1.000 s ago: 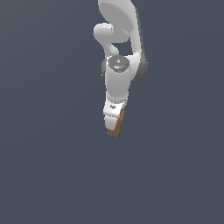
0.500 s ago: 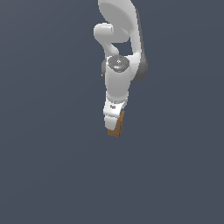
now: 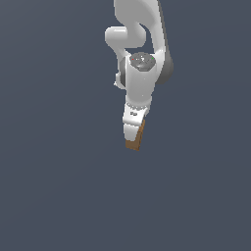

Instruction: Pick up the object and move it to a goal position.

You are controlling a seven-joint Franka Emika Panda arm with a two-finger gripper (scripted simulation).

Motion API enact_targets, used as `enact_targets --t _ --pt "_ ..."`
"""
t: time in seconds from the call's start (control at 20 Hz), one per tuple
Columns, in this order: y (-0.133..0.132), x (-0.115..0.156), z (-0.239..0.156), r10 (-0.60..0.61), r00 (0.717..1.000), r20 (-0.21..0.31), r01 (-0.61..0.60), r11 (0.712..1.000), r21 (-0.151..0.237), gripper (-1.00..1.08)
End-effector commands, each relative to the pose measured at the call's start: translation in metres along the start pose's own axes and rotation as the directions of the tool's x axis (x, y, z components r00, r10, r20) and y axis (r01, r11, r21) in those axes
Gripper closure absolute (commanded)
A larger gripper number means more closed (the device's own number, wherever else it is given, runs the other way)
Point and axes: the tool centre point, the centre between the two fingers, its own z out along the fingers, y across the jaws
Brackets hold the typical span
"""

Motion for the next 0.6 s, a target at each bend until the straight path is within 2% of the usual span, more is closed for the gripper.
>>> enact_targets --t 0.0,0.55 --pt "-0.004 0.013 -0.021 -0.001 1.000 -0.003 0.001 1.000 -0.010 1.08" --pt "-0.039 0.087 -0.116 -0.002 1.000 -0.002 0.002 1.000 -0.010 1.08"
